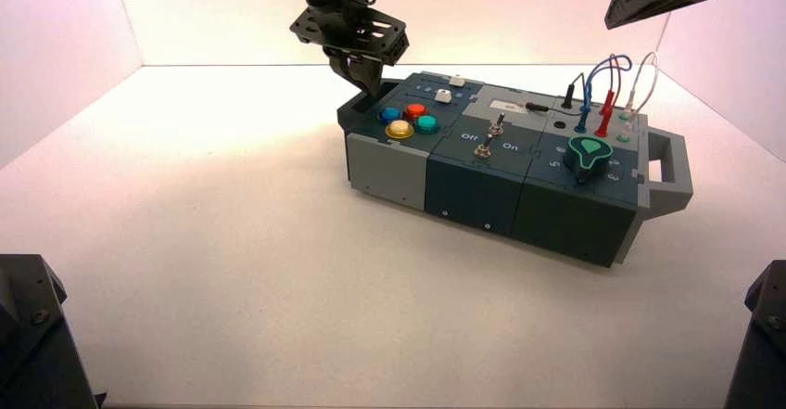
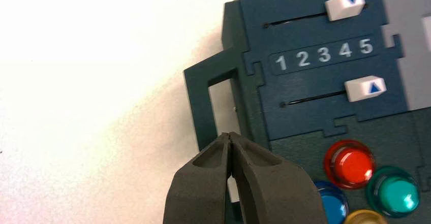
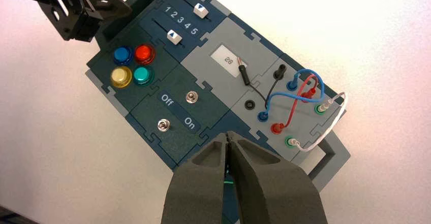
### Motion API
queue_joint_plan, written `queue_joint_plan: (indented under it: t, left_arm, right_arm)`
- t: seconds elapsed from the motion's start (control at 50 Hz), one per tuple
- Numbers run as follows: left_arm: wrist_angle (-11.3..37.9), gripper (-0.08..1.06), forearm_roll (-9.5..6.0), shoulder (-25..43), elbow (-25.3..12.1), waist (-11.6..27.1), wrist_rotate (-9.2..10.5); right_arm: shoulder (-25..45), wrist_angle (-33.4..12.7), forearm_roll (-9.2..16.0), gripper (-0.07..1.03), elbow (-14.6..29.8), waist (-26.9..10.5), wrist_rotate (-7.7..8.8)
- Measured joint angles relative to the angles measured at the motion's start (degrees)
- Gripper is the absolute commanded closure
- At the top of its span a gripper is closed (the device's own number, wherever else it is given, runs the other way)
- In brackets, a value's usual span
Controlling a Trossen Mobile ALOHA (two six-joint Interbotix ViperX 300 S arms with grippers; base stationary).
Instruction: Flip the bottom switch off with the right gripper.
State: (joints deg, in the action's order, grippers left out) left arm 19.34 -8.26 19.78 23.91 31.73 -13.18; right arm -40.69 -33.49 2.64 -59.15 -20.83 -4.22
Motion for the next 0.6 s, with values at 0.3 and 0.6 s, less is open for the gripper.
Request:
queue_joint_plan:
  t: [0.3,0.6]
  left_arm:
    - [-0.09,1.01,0.0,1.23,-1.05,0.0,-0.18]
    - [-0.09,1.01,0.0,3.16,-2.37,0.35,-0.35]
  right_arm:
    - [-0.18,-1.05,2.02,0.99,0.0,0.0,0.09]
    - [2.02,-3.16,4.39,0.99,0.18,-0.18,0.09]
